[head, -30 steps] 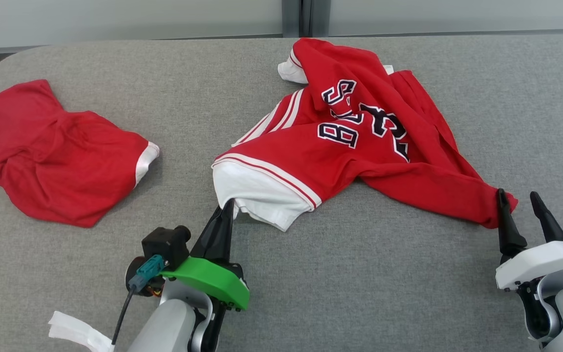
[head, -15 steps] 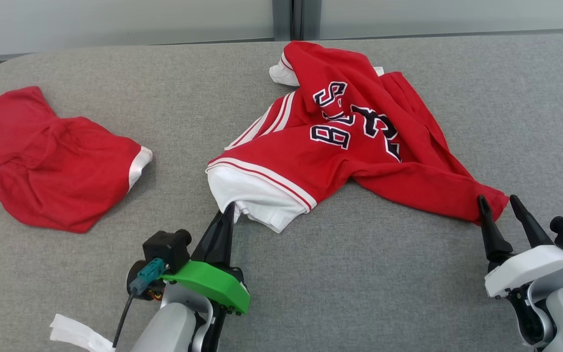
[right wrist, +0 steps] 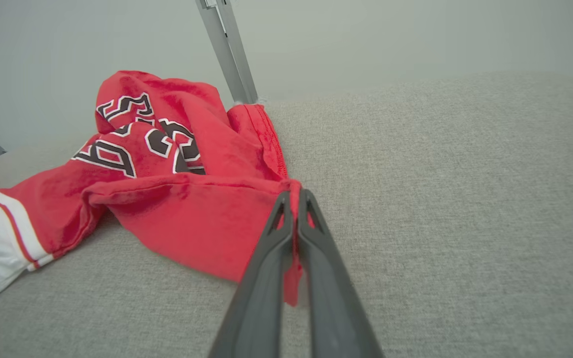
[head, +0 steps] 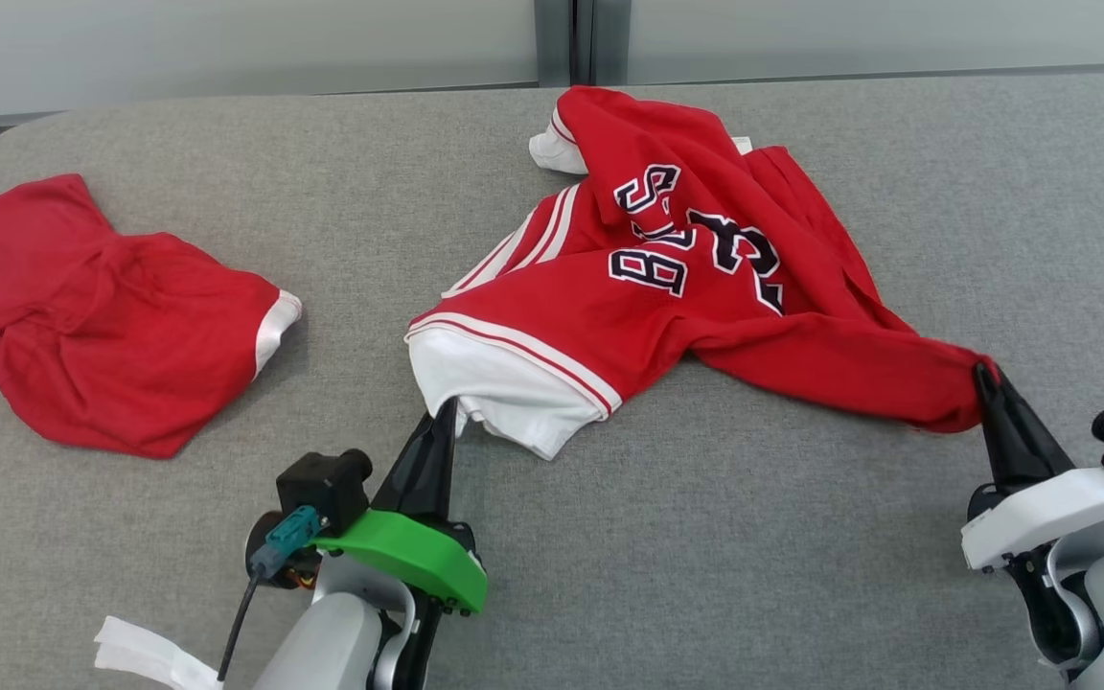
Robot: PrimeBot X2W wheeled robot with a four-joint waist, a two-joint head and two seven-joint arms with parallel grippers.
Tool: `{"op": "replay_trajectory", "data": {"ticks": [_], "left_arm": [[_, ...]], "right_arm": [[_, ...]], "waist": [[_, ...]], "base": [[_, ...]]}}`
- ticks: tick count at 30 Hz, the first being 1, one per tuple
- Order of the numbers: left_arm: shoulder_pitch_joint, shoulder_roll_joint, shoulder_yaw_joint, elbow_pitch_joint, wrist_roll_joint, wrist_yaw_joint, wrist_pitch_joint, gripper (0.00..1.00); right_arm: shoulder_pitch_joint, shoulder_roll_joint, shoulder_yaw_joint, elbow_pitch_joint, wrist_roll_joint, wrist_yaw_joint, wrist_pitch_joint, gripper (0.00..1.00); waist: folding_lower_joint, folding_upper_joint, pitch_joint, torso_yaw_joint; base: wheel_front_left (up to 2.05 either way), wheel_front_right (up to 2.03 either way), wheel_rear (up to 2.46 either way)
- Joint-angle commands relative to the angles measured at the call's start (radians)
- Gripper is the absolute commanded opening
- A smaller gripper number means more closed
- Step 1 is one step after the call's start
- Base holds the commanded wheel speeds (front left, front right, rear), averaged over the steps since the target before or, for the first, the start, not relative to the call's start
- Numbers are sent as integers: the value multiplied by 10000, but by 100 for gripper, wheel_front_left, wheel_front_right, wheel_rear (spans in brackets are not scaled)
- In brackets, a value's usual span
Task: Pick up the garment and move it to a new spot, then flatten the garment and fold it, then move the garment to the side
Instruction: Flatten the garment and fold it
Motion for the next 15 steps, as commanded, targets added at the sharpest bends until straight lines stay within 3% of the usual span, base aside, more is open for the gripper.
{"op": "replay_trajectory", "data": {"ticks": [1, 9, 15], "left_arm": [[2, 23, 119, -94, -21, 47, -26, 0], [-698, 111, 827, -865, -472, -399, 58, 0], [-2134, 694, 1384, -2128, -1199, -639, 959, 0]], "right_arm": [[31, -53, -156, -156, -123, -16, -29, 0], [-615, -550, -563, -1444, -1011, -16, -29, 0], [-1725, -1255, -467, -2511, -1687, -16, -31, 0]], "waist": [[0, 0, -19, 0], [0, 0, -398, -54], [0, 0, -893, -105]], "base": [[0, 0, 0], [0, 0, 0], [0, 0, 0]]}}
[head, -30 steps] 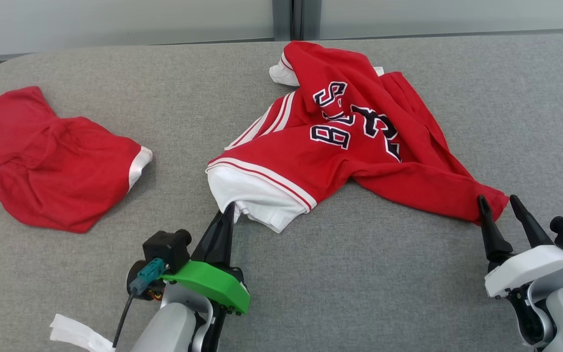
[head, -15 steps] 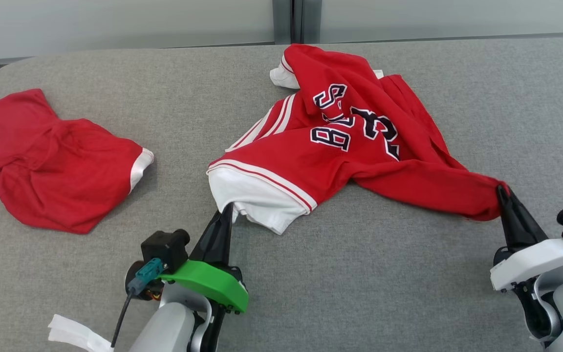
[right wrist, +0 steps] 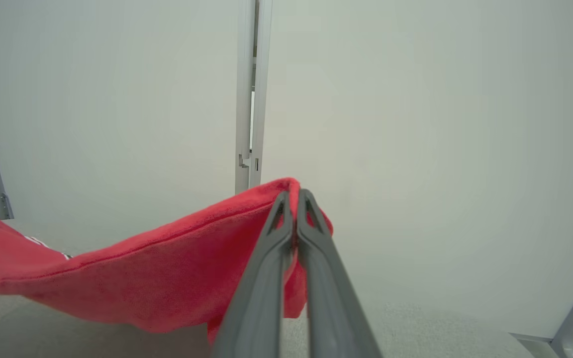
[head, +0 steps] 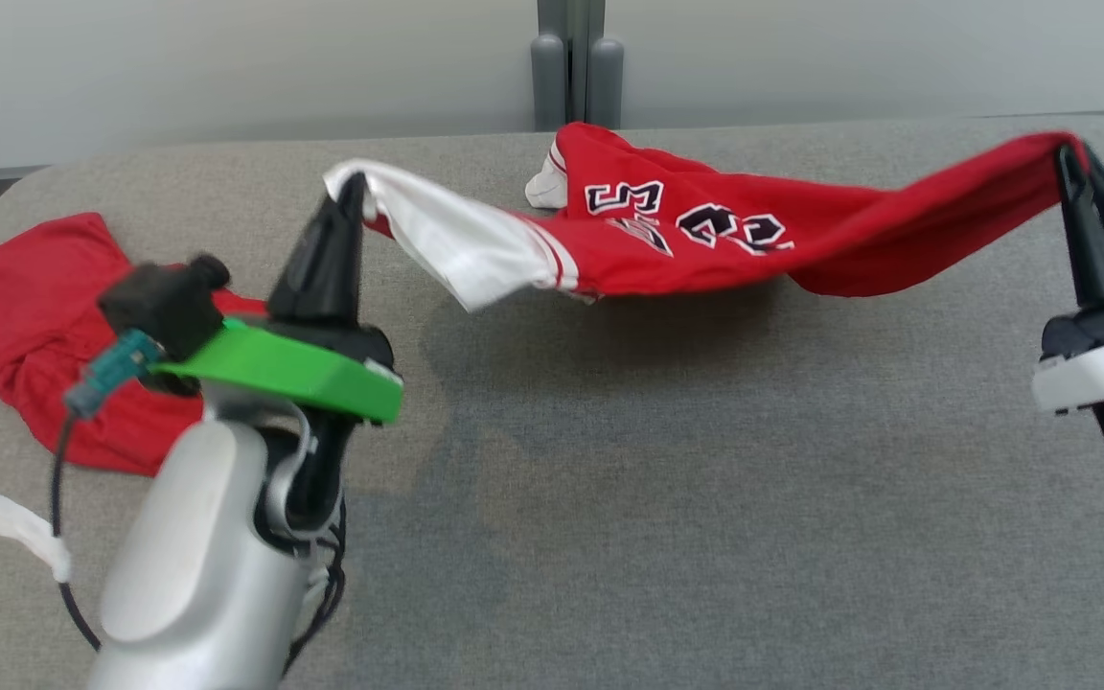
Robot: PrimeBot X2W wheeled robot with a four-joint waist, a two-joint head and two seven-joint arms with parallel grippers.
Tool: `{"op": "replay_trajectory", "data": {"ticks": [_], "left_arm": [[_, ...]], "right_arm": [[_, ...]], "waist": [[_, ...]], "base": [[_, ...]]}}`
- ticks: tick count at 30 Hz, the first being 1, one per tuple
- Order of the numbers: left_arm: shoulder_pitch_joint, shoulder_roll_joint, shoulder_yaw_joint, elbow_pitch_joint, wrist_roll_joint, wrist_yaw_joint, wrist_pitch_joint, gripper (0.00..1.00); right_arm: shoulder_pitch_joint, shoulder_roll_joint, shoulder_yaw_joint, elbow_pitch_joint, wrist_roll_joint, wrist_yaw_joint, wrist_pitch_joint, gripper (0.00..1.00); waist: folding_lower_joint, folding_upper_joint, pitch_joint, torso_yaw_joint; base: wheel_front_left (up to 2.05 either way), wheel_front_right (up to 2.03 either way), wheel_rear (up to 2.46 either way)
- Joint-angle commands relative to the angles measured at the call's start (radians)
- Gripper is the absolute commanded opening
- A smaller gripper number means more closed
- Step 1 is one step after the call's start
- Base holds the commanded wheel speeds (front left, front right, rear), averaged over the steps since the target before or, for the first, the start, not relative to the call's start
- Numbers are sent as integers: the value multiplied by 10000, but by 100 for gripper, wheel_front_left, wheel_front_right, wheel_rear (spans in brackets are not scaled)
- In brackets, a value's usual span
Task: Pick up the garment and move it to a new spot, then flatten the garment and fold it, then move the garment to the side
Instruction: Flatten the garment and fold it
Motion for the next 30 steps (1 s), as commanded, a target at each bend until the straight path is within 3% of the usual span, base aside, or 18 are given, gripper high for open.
{"op": "replay_trajectory", "data": {"ticks": [1, 9, 15, 20, 27, 30], "left_arm": [[-377, 108, 138, -284, -199, -41, 163, 0], [-1906, 445, 913, -2333, -848, 542, 1370, 0], [-2281, 170, 1668, -3760, -1994, 1725, 2680, 0], [-2556, 623, 1940, -4332, -1947, 2495, 3558, 0], [-3478, 1120, 1878, -3329, -2123, 2580, 4589, 0], [-4510, 1415, 1726, -2597, -1900, 2313, 4770, 0]], "right_arm": [[-288, -151, 59, -197, -120, -16, -29, 0], [-1887, -749, 490, -1150, -1036, -16, 224, 0], [-2078, -633, 193, -2166, -1061, -16, 835, 0], [-1772, -652, -64, -2771, -1101, -16, 1424, 0], [-2682, -620, 1, -2334, -1079, -16, 2296, 0], [-3737, -589, 212, -1865, -1011, -17, 2577, 0]], "waist": [[0, 0, -290, -52], [0, 0, -1102, -342], [0, 0, -1450, -520], [0, 0, -1295, -649], [0, 0, 41, -781], [0, 0, 1210, -813]], "base": [[0, 0, 0], [0, 0, 0], [0, 0, 0], [0, 0, 0], [0, 0, 0], [0, 0, 0]]}}
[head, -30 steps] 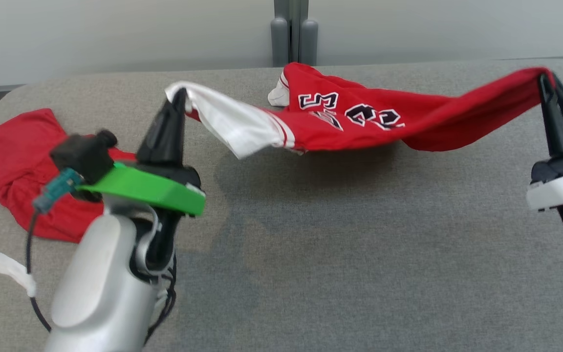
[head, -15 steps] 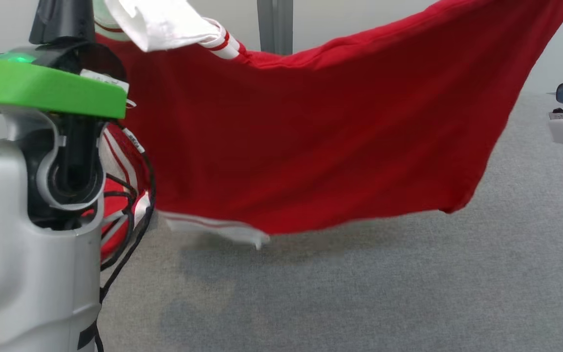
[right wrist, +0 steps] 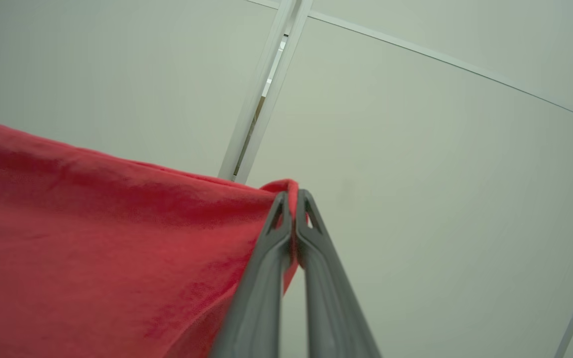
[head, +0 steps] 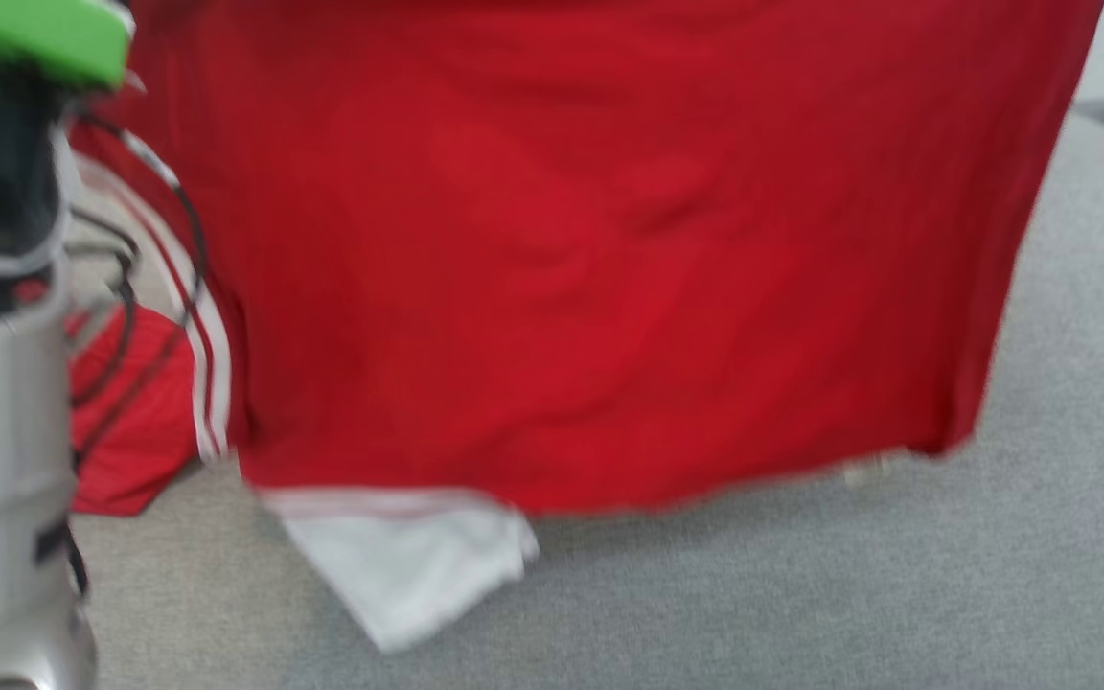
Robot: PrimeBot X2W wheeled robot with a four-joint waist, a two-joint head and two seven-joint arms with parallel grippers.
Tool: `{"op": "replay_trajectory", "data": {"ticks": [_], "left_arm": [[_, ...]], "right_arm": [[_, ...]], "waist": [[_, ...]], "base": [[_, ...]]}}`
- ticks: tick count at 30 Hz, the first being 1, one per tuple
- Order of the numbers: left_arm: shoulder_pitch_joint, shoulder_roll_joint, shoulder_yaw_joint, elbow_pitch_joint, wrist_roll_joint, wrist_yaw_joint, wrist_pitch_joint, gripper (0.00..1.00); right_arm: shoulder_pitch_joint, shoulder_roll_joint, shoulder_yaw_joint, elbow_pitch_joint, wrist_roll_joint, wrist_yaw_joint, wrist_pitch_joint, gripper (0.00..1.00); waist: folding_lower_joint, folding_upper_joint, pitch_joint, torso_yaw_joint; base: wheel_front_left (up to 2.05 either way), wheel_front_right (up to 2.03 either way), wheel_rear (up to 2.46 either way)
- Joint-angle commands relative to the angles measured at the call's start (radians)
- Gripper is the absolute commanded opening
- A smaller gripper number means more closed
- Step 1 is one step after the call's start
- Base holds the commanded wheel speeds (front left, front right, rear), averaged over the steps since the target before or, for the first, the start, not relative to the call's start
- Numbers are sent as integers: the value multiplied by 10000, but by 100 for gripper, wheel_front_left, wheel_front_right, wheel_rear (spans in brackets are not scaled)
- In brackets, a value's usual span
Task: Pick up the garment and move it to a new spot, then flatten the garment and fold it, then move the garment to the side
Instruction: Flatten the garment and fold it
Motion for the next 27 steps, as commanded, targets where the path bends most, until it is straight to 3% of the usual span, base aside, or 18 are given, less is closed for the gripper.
{"op": "replay_trajectory", "data": {"ticks": [1, 5, 8, 15, 19, 27], "left_arm": [[-673, 157, -37, 267, 189, -120, 31, 0], [-2738, 422, 15, 1656, 533, -344, -137, 0], [-4476, 634, -128, 3028, 1038, -765, -666, 0], [-7482, 325, -378, 6002, 1777, -1424, -2432, 0], [-8157, 48, -467, 7133, 1661, -1983, -3086, 0], [-7564, -112, -1117, 8790, 2069, -2462, -4525, 0]], "right_arm": [[-557, -34, 88, 196, -47, -17, 122, 0], [-2729, -40, 403, 1251, -225, -17, 307, 0], [-4647, -2, 773, 2461, -524, -17, 222, 0], [-7947, 520, 607, 5503, -1673, -19, -993, 0], [-8610, 877, 1051, 6857, -2090, -19, -1719, 0], [-7921, 1258, 1097, 8714, -2758, -19, -2484, 0]], "waist": [[0, 0, 1874, -40], [0, 0, 3561, 13], [0, 0, 4510, 102], [0, 0, 5522, 372], [0, 0, 5782, 466], [0, 0, 5871, 617]], "base": [[0, 0, 0], [0, 0, 0], [0, 0, 0], [0, 0, 0], [0, 0, 0], [0, 0, 0]]}}
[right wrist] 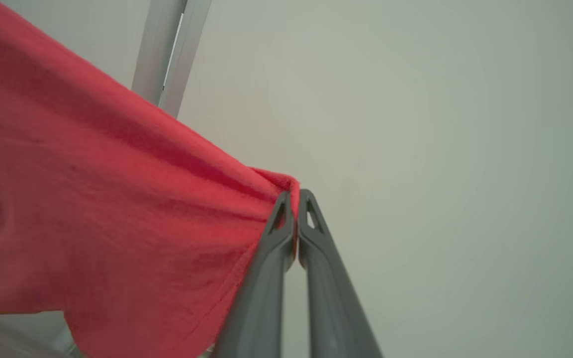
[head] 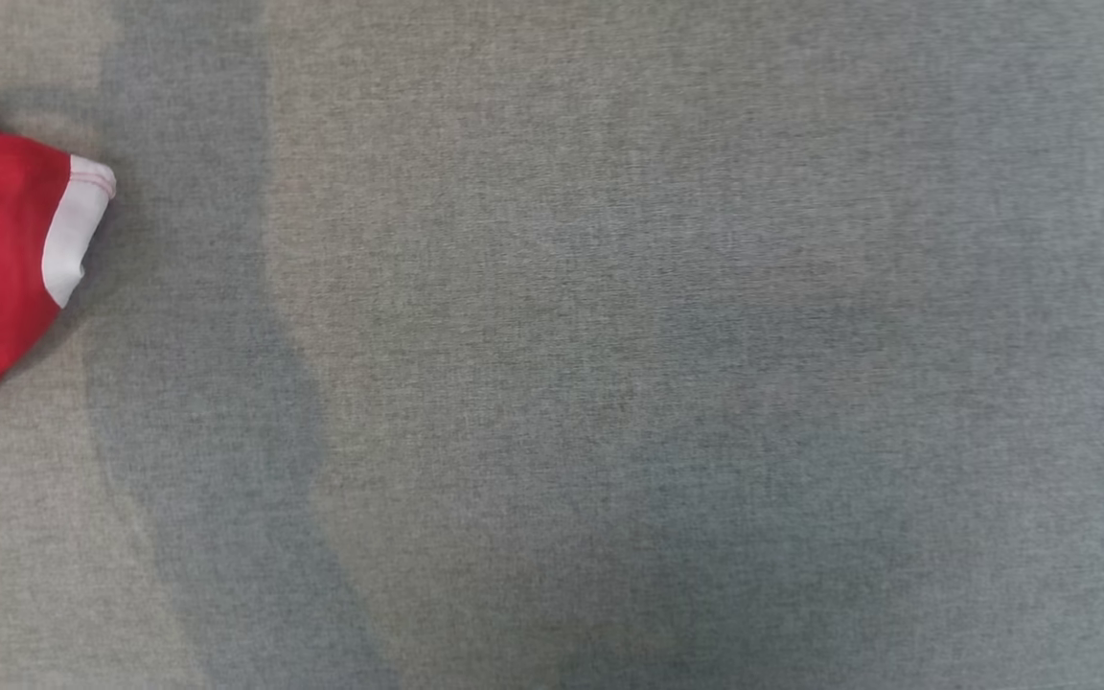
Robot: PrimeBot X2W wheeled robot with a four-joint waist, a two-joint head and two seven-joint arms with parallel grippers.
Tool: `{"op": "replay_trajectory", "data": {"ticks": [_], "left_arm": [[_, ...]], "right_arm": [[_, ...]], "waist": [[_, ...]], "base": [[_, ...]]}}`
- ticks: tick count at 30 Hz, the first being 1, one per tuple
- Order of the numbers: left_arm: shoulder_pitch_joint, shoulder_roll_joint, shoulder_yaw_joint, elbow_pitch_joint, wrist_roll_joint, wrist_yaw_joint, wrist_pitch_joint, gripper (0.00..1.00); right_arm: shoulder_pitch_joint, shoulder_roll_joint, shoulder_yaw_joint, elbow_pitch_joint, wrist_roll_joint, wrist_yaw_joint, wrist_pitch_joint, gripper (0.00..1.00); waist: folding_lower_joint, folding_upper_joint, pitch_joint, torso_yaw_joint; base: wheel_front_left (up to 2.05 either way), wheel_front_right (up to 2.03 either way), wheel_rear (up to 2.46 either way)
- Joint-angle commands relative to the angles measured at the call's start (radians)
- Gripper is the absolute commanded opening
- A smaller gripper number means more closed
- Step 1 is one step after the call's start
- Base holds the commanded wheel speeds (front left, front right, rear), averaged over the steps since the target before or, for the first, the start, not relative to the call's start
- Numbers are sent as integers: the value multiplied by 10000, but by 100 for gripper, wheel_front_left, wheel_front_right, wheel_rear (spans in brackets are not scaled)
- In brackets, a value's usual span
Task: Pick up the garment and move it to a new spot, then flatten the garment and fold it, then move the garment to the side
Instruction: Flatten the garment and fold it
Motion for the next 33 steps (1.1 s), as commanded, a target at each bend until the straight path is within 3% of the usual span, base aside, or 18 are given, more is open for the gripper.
{"op": "replay_trajectory", "data": {"ticks": [1, 6, 9, 14, 23, 33], "left_arm": [[317, 53, -47, 185, -17, -72, -230, 0], [1659, -11, -617, 822, -109, -225, -773, 0], [2995, -119, -1442, 654, -463, -241, -834, 0], [5401, 628, -3253, -191, -1056, -238, -918, 0], [8634, 1721, -5408, -1138, -2140, -241, -973, 0], [10398, 2575, -7194, -2743, -2881, -241, -751, 0]], "right_arm": [[349, 63, -43, 134, -9, -23, -74, 0], [2151, 263, 300, -213, 195, -23, -104, 0], [3779, 150, 913, -698, 435, -23, -104, 0], [5923, -131, 1403, -1137, 1044, -23, -109, 0], [7868, -969, 2271, -1238, 2223, -24, -103, 0], [9245, -2035, 3558, -1099, 3700, -25, -104, 0]], "waist": [[-3, 0, 86, 175], [-3, 0, -337, 262], [-3, 0, -876, 341], [-3, 0, -1840, 380], [-3, 0, -3571, 564], [-3, 0, -4998, 748]], "base": [[0, 0, 0], [0, 0, 0], [0, 0, 0], [0, 0, 0], [0, 0, 0], [0, 0, 0]]}}
